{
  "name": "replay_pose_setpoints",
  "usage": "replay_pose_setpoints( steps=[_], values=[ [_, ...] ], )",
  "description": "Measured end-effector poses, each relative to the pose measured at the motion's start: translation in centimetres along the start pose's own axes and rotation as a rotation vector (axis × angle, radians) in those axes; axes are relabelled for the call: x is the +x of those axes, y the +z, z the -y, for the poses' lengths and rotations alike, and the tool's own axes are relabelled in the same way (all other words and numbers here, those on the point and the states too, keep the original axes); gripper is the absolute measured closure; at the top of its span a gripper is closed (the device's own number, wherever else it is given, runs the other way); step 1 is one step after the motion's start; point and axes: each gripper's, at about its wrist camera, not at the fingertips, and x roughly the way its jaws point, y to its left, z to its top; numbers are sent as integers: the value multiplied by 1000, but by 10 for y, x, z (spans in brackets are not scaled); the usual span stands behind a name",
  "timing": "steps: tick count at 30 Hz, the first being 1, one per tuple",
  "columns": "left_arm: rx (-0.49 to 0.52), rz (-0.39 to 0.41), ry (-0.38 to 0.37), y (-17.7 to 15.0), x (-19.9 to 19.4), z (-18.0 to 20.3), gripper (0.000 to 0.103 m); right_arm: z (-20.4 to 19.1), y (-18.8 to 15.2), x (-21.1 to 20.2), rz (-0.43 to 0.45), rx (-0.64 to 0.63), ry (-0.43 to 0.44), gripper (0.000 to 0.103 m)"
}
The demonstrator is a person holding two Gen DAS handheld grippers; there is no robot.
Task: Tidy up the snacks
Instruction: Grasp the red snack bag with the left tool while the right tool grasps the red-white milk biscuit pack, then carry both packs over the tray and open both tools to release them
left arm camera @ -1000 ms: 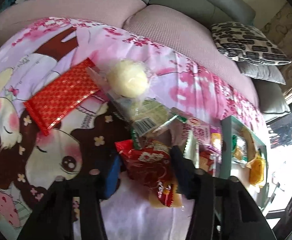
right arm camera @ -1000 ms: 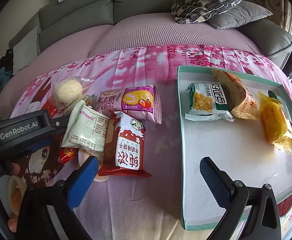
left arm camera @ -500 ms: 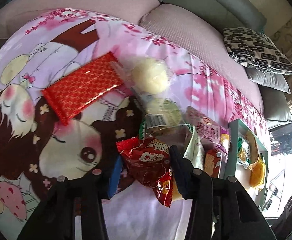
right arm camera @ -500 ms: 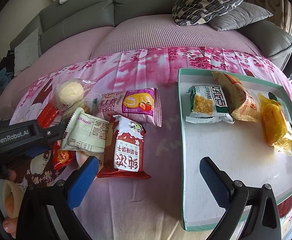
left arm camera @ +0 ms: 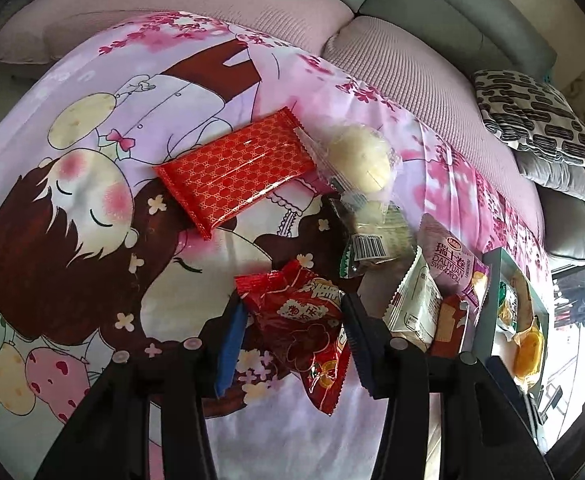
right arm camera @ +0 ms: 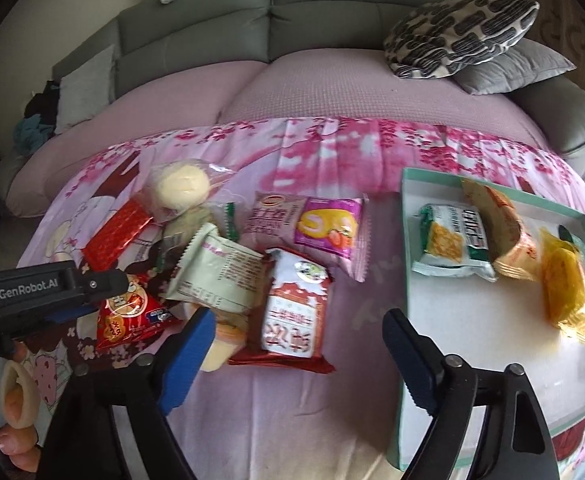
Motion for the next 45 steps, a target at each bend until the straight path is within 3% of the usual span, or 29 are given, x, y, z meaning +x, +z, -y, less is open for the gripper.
replay_pose_setpoints(
  steps=[13,18,24,31,45],
  values=[
    [56,-14,21,-2,8,15,49,18,1,30,-73,123,89,33],
    [56,-16,17,-2,12,16,47,19,2,30,-67,128,84,38],
    [78,-4,34,-3,13,20,47,15,3,30,-62,118,110,55],
    [78,13,37,-2,9,20,51,17,6,21,-36,114,104,61],
    [80,91,20,-2,-20,27,54,21,6,-10,21,116,124,61]
  ],
)
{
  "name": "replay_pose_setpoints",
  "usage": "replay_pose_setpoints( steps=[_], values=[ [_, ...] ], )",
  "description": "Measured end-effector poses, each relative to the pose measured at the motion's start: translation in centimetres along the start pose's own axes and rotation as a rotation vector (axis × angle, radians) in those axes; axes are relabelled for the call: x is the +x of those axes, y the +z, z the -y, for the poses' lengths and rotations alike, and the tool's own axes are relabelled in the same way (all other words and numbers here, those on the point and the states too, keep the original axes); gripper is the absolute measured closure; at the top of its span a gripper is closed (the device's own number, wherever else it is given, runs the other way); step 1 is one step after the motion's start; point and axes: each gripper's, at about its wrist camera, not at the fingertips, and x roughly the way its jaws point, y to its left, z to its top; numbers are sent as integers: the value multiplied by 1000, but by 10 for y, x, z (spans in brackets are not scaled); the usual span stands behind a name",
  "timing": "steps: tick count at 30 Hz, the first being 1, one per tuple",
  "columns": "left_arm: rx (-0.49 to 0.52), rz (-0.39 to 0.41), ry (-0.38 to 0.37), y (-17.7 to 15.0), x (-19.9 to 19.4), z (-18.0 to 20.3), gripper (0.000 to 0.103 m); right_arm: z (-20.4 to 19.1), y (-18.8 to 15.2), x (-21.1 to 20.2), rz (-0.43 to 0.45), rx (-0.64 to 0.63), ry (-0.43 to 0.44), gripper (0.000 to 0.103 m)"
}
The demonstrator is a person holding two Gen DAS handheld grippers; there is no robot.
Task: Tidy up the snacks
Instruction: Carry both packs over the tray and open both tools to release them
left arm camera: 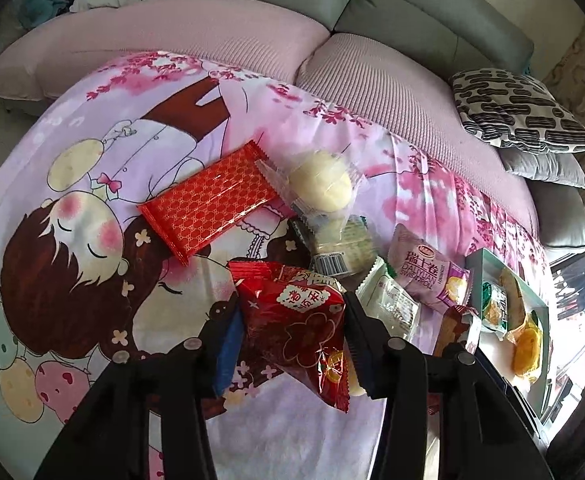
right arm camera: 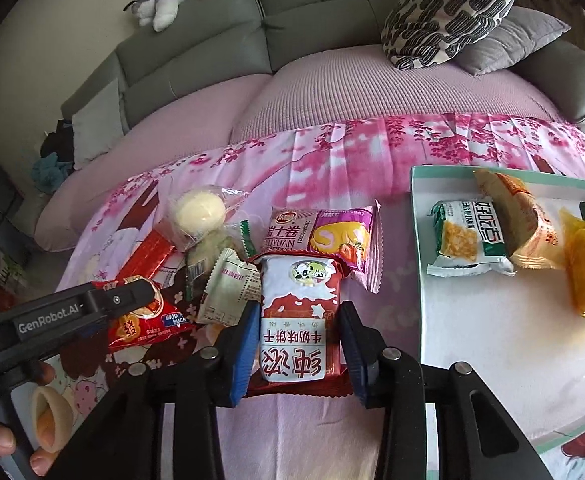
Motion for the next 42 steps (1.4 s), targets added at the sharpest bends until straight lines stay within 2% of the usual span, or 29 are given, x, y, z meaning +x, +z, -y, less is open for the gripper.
replay_pose_setpoints(
  steps=[5,11,18,24,29,34,38,42],
  values=[
    [14,17,8,-2,-8,9,54,4,0,-4,-13,21,-1,61],
    [56,52,-5,-7,-23,31,54,21,3,-26,22,59,-21,61],
    [153,66,-80,-25,-36,87,54,74,10,-65,92,157,-92,61],
    [272,54,-164,-48,-41,144,54,137,7,-98,139,288,-174,61],
    [353,3,-213,-62,-32,186,54,184,-1,-117,161,397,-251,61],
    [415,5,-245,-73,-21,218,54,215,-7,-126,161,445,-361,61],
    [439,-17,-268,-85,-3,230,54,229,-8,-127,159,458,-410,61],
    [433,-68,-257,-92,20,234,54,239,-12,-124,145,452,-443,61]
  ],
)
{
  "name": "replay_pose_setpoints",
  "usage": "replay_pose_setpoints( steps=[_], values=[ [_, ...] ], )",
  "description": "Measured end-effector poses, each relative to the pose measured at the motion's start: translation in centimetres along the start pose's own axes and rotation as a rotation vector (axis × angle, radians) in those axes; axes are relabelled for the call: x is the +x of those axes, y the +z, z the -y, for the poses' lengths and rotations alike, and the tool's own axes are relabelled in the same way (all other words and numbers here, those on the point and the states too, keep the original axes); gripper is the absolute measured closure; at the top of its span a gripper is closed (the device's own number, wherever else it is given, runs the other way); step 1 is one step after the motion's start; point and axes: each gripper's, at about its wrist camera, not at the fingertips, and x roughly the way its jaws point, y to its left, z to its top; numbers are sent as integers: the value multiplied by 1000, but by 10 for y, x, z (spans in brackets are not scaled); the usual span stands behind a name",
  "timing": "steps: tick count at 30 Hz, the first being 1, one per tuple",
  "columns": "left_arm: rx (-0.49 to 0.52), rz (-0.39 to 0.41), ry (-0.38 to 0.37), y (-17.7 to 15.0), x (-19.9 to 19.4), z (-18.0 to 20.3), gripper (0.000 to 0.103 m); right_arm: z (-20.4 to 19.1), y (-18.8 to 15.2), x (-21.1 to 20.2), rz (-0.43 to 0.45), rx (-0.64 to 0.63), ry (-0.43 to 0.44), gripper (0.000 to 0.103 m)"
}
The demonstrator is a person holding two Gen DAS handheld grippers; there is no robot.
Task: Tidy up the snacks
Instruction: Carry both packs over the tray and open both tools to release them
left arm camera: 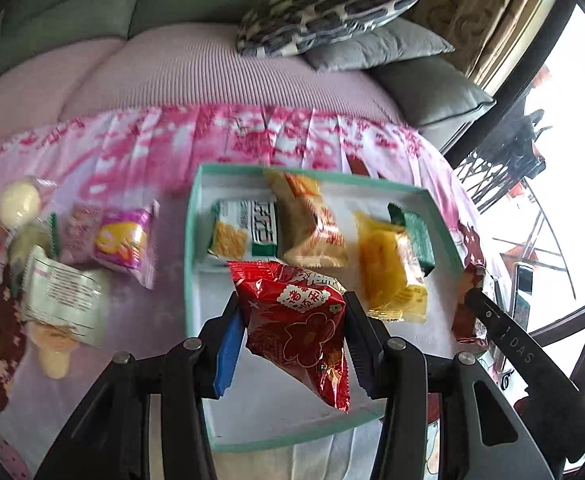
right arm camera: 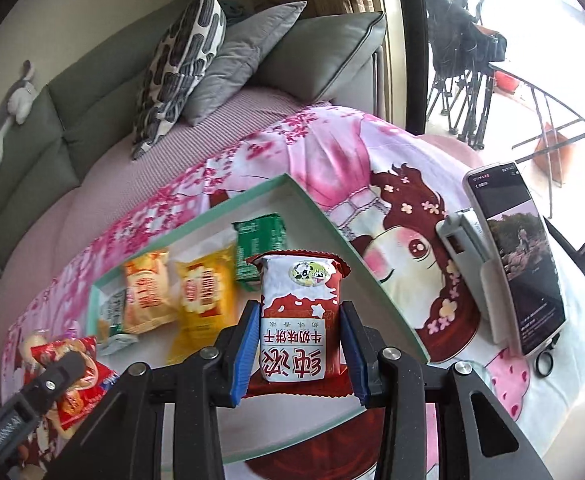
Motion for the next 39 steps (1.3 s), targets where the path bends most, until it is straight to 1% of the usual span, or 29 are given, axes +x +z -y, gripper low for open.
replay_pose_setpoints(
  steps=[2,7,11,13,15,17,19,21,22,23,24,27,29,30,32,35,39],
  values=[
    [-4,-16,0,-2,9,0,54,5,-1,8,-18,10,-19,61],
    [-22,-43,6,-5,23,-3,53,6,-6,27,-66,6,-34,61],
    [-23,-48,19,-4,30,-1,53,5,-9,35,-92,9,-38,61],
    [-37,-50,12,-3,32,-1,53,5,-10,37,-104,10,-41,61],
    [-60,-53,6,-2,34,-2,48,5,-9,36,-98,7,-31,61],
    [-78,-54,0,0,37,-2,42,3,-7,34,-94,-1,-36,57],
    [-89,-57,-7,1,38,-1,41,1,-6,32,-89,-8,-33,51],
    [-100,-55,-11,2,36,-1,41,-3,-5,29,-83,-27,-24,50],
    [-101,-52,-11,2,34,-1,40,-4,-5,26,-76,-35,-25,48],
    [-98,-47,-10,2,31,-1,35,-6,-5,23,-66,-43,-28,43],
    [-93,-41,-6,2,27,-1,29,-6,-5,21,-60,-47,-29,41],
    [-77,-16,14,1,13,-3,21,-8,-8,14,-43,-61,-31,29],
    [-71,1,36,0,3,-6,20,-8,-11,9,-34,-67,-35,22],
    [-74,12,48,0,-2,-10,20,-9,-12,8,-28,-68,-36,21],
    [-78,33,70,0,-12,-16,20,-10,-14,5,-27,-65,-43,15],
    [-63,57,124,1,-22,-26,19,-13,-15,4,-30,-47,-47,7],
    [-33,72,193,4,-24,-30,19,-16,-13,6,-46,-27,-16,6]
  ],
)
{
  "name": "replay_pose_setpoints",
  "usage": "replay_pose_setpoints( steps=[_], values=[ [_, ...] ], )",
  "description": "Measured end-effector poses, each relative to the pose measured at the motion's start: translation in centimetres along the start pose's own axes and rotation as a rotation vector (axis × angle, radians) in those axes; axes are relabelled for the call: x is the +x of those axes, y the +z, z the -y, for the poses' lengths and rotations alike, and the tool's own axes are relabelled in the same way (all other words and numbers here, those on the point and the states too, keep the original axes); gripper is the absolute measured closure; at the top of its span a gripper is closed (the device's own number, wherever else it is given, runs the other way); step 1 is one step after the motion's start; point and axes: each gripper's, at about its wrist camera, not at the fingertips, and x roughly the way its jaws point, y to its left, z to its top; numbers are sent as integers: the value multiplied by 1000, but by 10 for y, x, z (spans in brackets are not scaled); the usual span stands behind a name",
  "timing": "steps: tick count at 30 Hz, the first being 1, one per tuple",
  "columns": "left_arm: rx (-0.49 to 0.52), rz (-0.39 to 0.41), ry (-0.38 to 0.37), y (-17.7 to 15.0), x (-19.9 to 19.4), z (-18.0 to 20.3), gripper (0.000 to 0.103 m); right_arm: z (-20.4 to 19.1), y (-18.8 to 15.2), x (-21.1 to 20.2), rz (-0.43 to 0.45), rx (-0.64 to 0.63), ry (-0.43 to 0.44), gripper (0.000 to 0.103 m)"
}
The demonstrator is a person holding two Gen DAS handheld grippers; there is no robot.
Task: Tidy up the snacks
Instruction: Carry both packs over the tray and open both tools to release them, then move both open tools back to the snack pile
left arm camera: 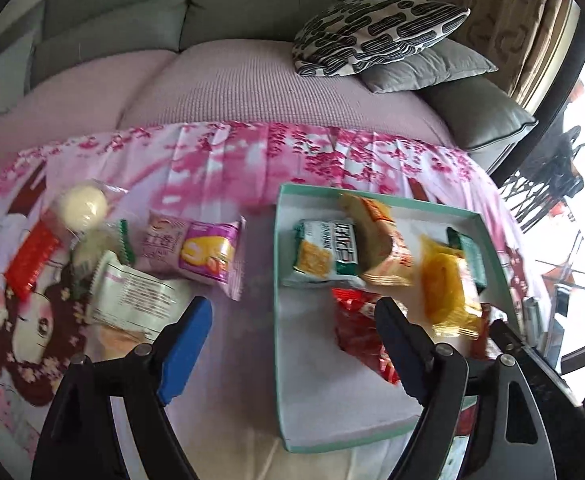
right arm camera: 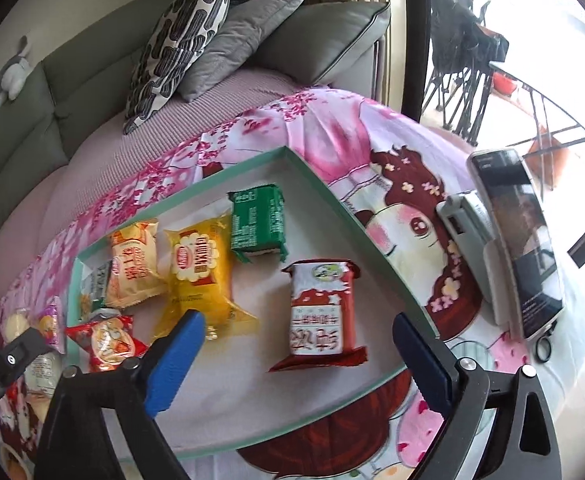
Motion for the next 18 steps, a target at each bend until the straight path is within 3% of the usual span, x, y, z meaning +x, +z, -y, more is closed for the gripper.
replay_pose_setpoints(
  steps=[3,8,18],
  values=[
    [7,-10,23,0,5,5,19,-2,1,1,3,-19,8,0],
    [-17,-48,48,3,16,17,19,0,2,7,-15,-57,32,0],
    [-18,-59,-6,10,7,12,19,-6,5,0,26,-108,-23,0]
  ],
)
